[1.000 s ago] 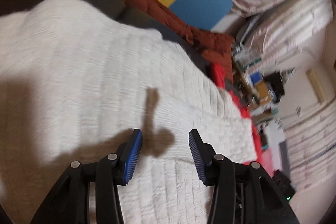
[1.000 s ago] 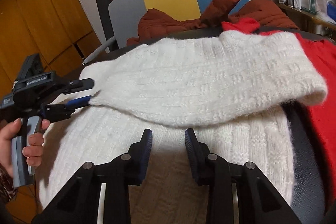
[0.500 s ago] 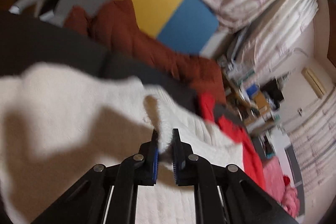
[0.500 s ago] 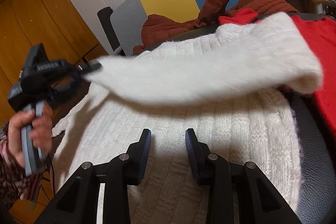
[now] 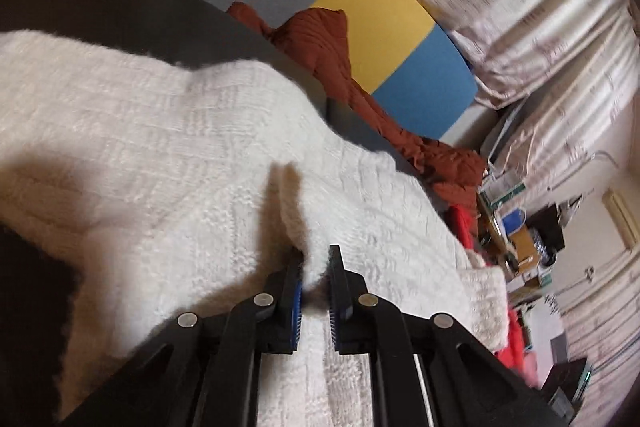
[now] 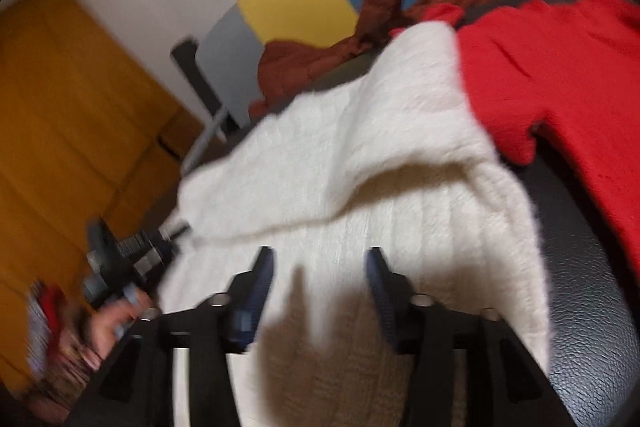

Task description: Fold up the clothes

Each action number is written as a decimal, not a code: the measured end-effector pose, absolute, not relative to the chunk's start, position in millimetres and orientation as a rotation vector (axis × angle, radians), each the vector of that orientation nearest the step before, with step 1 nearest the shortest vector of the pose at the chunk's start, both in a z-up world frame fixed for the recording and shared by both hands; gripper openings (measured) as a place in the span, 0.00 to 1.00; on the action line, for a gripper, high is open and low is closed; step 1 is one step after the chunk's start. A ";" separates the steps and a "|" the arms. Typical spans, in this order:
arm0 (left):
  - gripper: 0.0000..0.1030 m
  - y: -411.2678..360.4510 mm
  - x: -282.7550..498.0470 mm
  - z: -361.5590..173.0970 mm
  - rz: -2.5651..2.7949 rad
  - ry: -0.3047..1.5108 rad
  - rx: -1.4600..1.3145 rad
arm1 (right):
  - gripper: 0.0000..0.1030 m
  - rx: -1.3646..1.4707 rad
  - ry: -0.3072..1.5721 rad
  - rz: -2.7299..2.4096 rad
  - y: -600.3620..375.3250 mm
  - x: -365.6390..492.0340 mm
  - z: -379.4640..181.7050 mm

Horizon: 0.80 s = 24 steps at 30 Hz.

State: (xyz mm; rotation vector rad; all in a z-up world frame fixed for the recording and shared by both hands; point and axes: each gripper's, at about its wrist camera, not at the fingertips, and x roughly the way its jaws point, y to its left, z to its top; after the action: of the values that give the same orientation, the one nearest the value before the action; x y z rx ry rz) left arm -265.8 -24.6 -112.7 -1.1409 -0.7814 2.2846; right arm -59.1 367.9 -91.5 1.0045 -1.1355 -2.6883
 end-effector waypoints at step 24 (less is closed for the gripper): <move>0.09 -10.0 -255.5 -117.4 2.167 -0.721 -1.071 | 0.30 0.879 -1.686 -2.608 448.5 -42.4 -99.4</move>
State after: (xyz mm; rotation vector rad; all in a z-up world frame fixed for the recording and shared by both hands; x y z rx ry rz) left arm -255.5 -10.0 -117.4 -1.0710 -0.7207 2.1671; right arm -42.4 448.5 -99.4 0.8793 -1.6865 -2.6082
